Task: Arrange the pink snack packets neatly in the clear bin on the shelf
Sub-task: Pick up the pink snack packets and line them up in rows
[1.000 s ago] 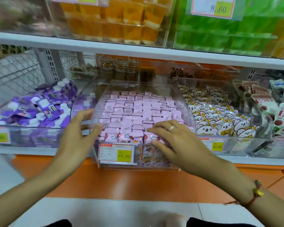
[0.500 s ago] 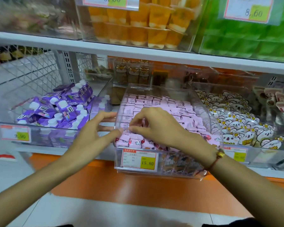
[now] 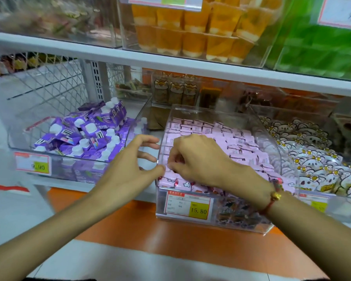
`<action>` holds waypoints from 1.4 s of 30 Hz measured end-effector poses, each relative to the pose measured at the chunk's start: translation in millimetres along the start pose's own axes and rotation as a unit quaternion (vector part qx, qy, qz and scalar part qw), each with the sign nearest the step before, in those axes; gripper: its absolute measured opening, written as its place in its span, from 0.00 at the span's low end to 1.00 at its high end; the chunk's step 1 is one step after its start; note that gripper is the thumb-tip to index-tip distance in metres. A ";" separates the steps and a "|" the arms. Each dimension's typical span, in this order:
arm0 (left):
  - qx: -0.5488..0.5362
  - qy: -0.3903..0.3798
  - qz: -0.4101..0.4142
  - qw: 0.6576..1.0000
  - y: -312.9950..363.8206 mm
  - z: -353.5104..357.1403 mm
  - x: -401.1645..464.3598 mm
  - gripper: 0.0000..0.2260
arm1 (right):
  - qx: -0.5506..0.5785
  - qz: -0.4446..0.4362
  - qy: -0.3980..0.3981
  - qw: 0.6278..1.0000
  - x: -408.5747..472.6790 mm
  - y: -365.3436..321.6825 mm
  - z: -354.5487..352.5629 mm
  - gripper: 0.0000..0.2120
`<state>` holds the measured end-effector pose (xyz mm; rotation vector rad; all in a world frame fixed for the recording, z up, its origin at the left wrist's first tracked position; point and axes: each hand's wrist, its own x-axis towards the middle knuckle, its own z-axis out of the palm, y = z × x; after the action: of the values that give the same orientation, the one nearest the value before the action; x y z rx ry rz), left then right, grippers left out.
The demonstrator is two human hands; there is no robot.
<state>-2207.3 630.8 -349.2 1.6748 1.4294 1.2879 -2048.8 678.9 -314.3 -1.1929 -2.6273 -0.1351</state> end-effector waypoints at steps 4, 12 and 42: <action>0.020 0.027 0.034 0.999 5.0 -2.5 -5.3 0.18 | 0.032 -0.011 0.062 0.997 -16.3 -1.3 9.3 0.07; 0.022 0.055 0.095 0.994 13.3 -8.8 -4.3 0.17 | 0.285 0.079 0.324 0.899 -16.1 -9.4 -15.7 0.05; -0.051 0.092 -0.009 0.994 18.0 -7.4 -2.6 0.26 | 0.520 0.195 0.207 0.805 -30.2 9.3 -13.3 0.15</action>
<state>-2206.9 622.6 -331.3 1.5055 1.4524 1.5110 -2020.2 660.6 -309.8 -1.0362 -1.5520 0.8946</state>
